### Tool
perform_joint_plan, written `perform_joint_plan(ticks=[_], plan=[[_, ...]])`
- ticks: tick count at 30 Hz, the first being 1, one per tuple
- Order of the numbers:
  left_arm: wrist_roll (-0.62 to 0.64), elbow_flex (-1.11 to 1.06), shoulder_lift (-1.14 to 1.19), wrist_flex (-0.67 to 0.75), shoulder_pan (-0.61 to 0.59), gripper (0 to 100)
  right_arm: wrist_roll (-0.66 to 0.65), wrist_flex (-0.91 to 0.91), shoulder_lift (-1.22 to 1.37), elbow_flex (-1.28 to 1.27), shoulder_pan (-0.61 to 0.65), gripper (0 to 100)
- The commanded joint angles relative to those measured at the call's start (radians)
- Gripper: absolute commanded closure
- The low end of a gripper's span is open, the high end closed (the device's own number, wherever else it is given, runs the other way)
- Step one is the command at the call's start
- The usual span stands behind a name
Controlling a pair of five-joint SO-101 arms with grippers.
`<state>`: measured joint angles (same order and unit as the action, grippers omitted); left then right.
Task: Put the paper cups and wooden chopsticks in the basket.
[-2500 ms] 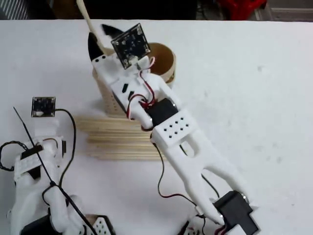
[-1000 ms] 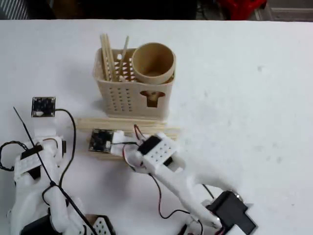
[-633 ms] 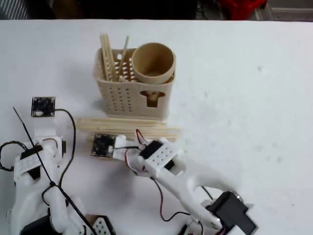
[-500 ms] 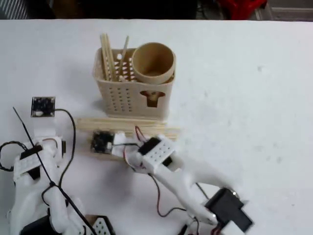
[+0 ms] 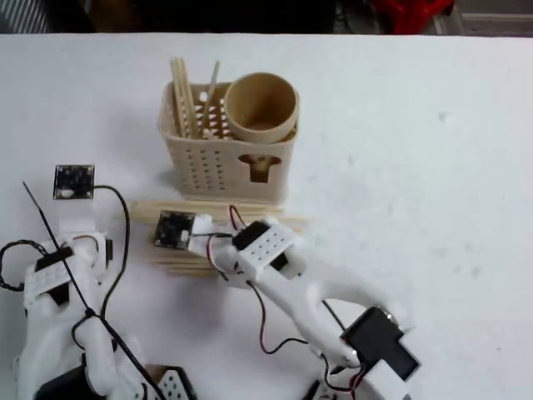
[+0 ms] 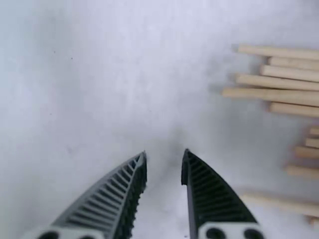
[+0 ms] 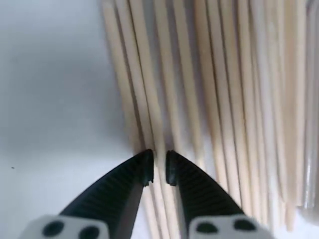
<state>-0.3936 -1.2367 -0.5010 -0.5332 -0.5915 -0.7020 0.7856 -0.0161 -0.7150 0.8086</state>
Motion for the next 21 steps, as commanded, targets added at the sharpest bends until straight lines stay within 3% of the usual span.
perform_joint_plan(ticks=[1, 12, 17, 21], plan=[[-0.012, 0.003, -0.002, 0.018, -0.007, 87, -0.003, 0.024, -0.004, -0.015, -0.013, 86.8], [-0.012, 0.003, -0.002, 0.018, -0.007, 87, -0.006, 0.038, -0.004, -0.017, -0.008, 98.8], [-0.012, 0.003, -0.002, 0.018, -0.007, 87, 0.009, 0.107, -0.004, -0.017, -0.024, 94.9], [-0.012, 0.003, -0.002, 0.018, -0.007, 87, 0.029, 0.105, 0.001, -0.017, -0.033, 85.2]])
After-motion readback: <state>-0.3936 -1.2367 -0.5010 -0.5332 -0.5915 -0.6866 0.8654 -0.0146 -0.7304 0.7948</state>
